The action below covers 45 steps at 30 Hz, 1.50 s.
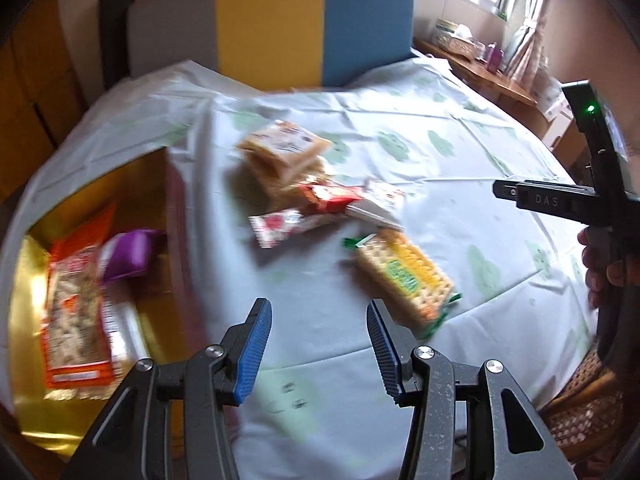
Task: Organize snacks
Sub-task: 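Move both open tools back toward the remaining snacks, then grasp the yellow-green WEIDAN cracker pack with the left tool while the right tool grasps the brown rice-cake bag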
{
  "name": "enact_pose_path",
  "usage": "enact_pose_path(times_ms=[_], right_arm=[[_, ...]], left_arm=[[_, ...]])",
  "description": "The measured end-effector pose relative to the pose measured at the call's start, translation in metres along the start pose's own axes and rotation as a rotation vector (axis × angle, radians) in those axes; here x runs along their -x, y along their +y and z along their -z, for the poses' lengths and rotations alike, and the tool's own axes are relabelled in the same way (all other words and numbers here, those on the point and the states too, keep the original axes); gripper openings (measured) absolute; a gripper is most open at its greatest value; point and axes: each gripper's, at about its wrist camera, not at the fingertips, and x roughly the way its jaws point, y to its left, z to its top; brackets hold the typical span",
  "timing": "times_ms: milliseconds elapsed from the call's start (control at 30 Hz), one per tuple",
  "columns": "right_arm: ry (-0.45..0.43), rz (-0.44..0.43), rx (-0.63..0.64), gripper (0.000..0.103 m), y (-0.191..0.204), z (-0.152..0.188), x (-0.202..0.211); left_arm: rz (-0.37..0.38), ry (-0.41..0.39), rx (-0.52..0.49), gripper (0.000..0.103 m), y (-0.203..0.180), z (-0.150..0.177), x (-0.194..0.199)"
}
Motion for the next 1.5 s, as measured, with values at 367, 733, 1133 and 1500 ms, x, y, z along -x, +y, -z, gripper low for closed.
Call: enact_pose_path(times_ms=[367, 733, 1133, 1500], right_arm=[[-0.001, -0.013, -0.007, 0.053, -0.001, -0.001, 0.000], [0.004, -0.035, -0.037, 0.053, -0.007, -0.003, -0.001], [0.026, -0.017, -0.020, 0.053, -0.006, -0.001, -0.008], [0.050, -0.249, 0.107, 0.061, 0.035, 0.006, -0.004]], left_arm=[[0.048, 0.080, 0.020, 0.070, -0.047, -0.023, -0.051], [0.018, 0.125, 0.048, 0.073, -0.060, -0.029, -0.091], [0.031, 0.058, -0.105, 0.056, -0.027, 0.021, -0.043], [0.026, 0.047, -0.127, 0.063, -0.013, 0.043, -0.044]])
